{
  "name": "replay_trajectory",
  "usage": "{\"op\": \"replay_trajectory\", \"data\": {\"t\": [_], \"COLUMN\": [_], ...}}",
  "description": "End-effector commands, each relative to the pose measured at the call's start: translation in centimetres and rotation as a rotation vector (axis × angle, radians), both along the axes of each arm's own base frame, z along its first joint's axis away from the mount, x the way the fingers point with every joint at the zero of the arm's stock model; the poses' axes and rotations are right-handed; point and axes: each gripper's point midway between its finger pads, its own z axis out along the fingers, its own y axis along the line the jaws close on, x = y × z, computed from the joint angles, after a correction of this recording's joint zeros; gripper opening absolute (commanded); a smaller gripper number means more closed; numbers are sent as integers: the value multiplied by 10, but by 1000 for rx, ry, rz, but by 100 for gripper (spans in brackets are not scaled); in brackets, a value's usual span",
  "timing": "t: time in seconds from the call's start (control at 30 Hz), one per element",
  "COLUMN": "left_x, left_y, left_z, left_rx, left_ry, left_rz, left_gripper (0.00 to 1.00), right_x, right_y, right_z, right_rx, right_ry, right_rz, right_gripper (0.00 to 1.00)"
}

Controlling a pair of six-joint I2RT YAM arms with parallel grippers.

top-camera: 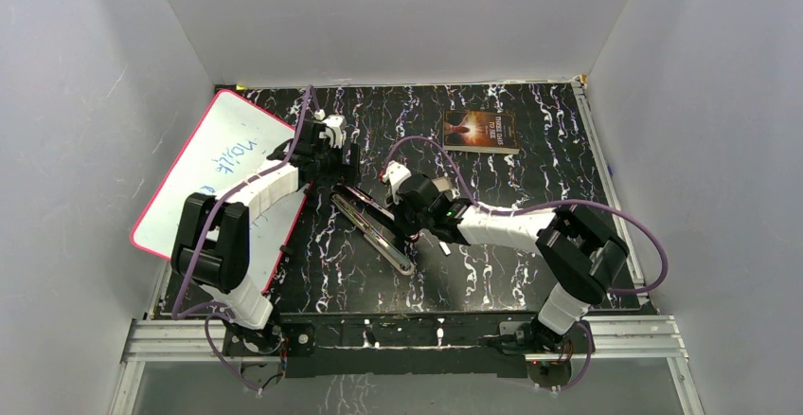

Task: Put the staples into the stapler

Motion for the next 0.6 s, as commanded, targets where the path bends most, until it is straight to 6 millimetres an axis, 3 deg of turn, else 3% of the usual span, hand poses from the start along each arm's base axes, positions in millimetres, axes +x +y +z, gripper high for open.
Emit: {"op": "replay_trajectory", "data": {"t": [0.0, 0.23, 0.57], "left_x": [8, 8, 8], "left_y": [-2, -2, -2], "left_z": [14, 13, 13], "left_rx": [-11, -13, -13], "left_ry": [-28, -25, -26], "left_rz": [-6, -6, -6], "left_gripper": [91, 91, 91], "right_x": [11, 16, 13], "right_y": [16, 13, 12], "right_z": [34, 43, 29], "right_rx": [86, 120, 77], "right_ry": [-72, -116, -82], "right_rz": [-4, -32, -23], "right_gripper": [0, 0, 0]}}
